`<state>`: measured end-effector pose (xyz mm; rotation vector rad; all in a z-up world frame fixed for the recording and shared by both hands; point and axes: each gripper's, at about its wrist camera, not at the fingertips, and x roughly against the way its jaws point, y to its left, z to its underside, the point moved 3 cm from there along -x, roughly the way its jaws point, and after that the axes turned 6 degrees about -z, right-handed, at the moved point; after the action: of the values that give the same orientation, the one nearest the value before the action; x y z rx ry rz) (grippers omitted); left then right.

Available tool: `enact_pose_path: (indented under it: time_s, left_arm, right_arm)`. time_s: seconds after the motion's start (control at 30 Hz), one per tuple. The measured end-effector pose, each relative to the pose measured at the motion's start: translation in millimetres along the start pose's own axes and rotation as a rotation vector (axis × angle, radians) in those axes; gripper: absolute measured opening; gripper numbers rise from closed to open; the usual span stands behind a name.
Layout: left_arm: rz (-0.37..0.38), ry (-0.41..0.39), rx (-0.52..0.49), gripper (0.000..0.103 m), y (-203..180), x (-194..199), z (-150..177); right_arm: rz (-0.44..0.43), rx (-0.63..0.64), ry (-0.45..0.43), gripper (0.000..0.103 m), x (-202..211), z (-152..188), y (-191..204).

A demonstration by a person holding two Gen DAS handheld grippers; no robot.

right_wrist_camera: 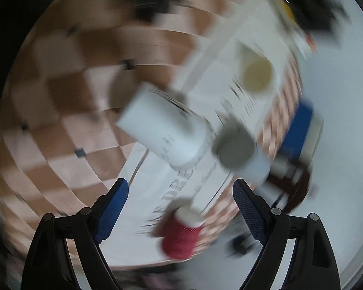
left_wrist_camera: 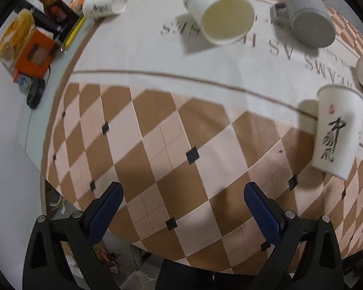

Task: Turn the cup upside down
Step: 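Pass the white cup from the left tool into the right tool, then rotate the right tool to turn the white cup rim-down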

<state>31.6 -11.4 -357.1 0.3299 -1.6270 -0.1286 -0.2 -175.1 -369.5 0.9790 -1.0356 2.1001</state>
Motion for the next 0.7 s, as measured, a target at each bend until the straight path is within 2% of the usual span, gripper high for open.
enact_pose_path:
  time_s: [0.13,0.23,0.27,0.3,0.37,0.5,0.6,0.7]
  left_arm:
    - [0.023,0.033,0.03,0.102,8.8,-15.2,7.4]
    - [0.037,0.053,0.049,0.102,15.3,-21.3,11.4]
    - [0.04,0.058,0.055,0.102,17.9,-24.2,12.2]
    - [0.043,0.063,0.061,0.102,20.6,-26.7,12.5]
    - [0.044,0.065,0.07,0.102,26.5,-29.6,12.1]
    - [0.041,0.052,0.093,0.102,49.0,-36.4,7.5]
    - [0.036,0.043,0.108,0.102,59.9,-37.4,2.9]
    - [0.027,0.03,0.113,0.102,67.1,-33.7,-2.1]
  right_arm:
    - [0.103,0.361,0.0,0.081,-20.7,-10.5,25.0]
    - [0.136,0.488,-0.014,0.079,-33.0,-19.1,29.0]
    - [0.141,0.51,-0.014,0.07,-39.1,-19.6,29.7]
    - [0.153,0.53,-0.008,0.065,-45.3,-20.8,29.6]
    - [0.176,0.572,0.004,0.065,-54.4,-25.3,27.6]
    - [0.077,0.475,0.001,0.063,-50.9,-34.3,8.8]
    - [-0.037,0.308,0.005,0.062,-46.7,-41.4,-16.9]
    - [-0.21,0.076,0.024,0.062,-46.8,-38.9,-49.5]
